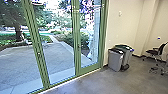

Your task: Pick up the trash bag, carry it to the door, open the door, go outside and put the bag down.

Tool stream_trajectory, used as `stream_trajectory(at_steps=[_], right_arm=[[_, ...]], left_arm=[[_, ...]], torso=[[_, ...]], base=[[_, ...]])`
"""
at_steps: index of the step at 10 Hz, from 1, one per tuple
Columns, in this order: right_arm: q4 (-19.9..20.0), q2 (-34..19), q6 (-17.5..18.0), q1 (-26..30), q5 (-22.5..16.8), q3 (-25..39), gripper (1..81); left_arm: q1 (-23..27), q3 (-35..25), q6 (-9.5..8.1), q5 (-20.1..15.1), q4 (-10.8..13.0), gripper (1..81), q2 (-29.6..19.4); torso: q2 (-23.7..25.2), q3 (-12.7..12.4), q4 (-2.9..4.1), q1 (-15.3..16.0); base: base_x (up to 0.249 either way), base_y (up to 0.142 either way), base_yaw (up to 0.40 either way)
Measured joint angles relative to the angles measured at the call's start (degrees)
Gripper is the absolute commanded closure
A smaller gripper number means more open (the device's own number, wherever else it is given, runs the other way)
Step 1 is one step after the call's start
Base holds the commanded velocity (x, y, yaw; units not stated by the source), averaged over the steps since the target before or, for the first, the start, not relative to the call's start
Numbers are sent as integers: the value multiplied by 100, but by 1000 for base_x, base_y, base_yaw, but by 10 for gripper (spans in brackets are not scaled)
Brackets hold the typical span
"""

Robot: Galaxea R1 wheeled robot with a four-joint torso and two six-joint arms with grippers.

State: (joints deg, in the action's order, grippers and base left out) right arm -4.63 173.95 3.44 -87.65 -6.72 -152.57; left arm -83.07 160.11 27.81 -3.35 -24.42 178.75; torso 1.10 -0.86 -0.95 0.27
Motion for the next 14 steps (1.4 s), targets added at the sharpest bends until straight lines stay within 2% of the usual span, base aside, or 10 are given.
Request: stream_trajectory(at_steps=[9,14], right_arm=[[-11,1,0,-13,39,-6,10],[-27,28,0,-30,66,-41,10]], left_arm=[[0,4,0,-4,0,811,-2],[-20,1,0,-11,0,811,9]], torso=[[0,0,0,0],[2,-2,0,-2]], base=[[160,-64,0],[159,0,0]])
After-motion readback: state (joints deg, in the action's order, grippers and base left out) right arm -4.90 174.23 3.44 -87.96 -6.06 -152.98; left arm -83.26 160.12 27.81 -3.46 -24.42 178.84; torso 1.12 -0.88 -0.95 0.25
